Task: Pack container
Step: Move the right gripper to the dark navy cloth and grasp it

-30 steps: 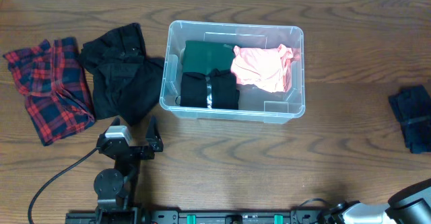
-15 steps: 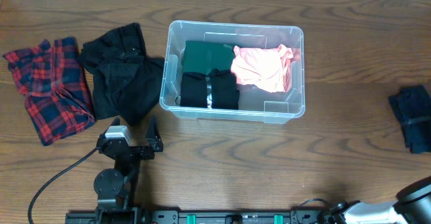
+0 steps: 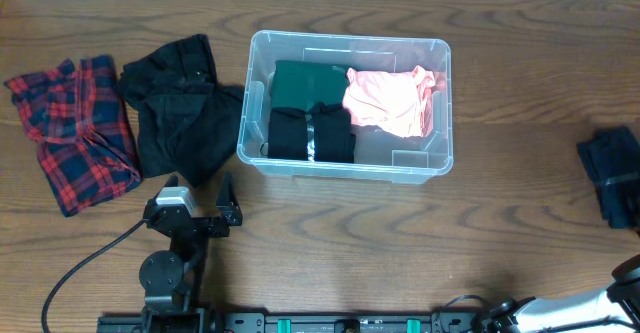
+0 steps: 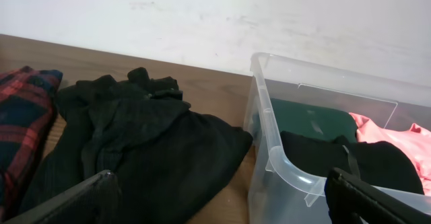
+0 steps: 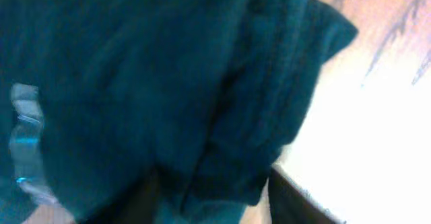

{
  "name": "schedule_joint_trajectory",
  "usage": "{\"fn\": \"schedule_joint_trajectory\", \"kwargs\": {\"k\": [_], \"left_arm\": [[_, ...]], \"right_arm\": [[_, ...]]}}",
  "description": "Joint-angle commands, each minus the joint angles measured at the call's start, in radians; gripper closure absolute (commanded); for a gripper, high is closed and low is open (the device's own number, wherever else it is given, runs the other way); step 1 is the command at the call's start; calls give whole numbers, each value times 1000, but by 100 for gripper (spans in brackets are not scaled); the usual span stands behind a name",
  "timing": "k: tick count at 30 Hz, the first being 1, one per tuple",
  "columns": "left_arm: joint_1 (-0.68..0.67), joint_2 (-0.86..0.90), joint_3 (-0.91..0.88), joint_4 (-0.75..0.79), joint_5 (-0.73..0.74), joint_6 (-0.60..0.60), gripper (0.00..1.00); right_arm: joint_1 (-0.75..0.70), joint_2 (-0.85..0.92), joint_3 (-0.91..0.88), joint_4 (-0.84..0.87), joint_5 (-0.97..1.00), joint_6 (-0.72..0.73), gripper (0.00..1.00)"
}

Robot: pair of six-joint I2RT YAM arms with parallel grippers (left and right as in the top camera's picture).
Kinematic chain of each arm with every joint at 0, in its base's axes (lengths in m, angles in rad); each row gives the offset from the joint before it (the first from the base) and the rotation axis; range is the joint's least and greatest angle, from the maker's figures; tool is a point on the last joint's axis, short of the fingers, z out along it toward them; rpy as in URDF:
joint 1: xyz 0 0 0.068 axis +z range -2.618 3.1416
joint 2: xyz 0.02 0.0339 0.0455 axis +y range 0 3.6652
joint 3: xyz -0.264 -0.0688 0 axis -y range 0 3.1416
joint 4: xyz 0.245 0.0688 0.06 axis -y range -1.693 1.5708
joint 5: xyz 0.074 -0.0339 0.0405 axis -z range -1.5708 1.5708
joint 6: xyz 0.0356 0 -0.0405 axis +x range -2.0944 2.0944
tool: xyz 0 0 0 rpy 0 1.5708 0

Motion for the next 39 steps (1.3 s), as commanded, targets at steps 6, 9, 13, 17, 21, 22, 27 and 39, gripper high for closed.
{"fn": "schedule_joint_trajectory", "kwargs": {"k": [6,9,13,17,21,22,27,39], "left_arm": [[-4,-5,-16,-35,8,5,2],[-4,-5,-16,-35,8,5,2],[-4,-5,-16,-35,8,5,2],[-4,-5,-16,-35,8,5,2],[-4,-5,-16,-35,8,5,2],[-4,-5,-16,-35,8,5,2],[-4,-5,-16,-35,8,5,2],[-4,-5,-16,-35,8,5,2]], "right_arm": [[-8,28,-6,18,55,5,87],[-8,29,-6,27,55,5,79],[-8,30,-6,28,63,5,47],[-7,37,-6,36,62,5,44],[-7,63,-6,43,62,5,44],[-7,72,-6,47,62,5,44],[1,99,-6,73,60,4,44],[93,97,-3,113,8,-3,99]]}}
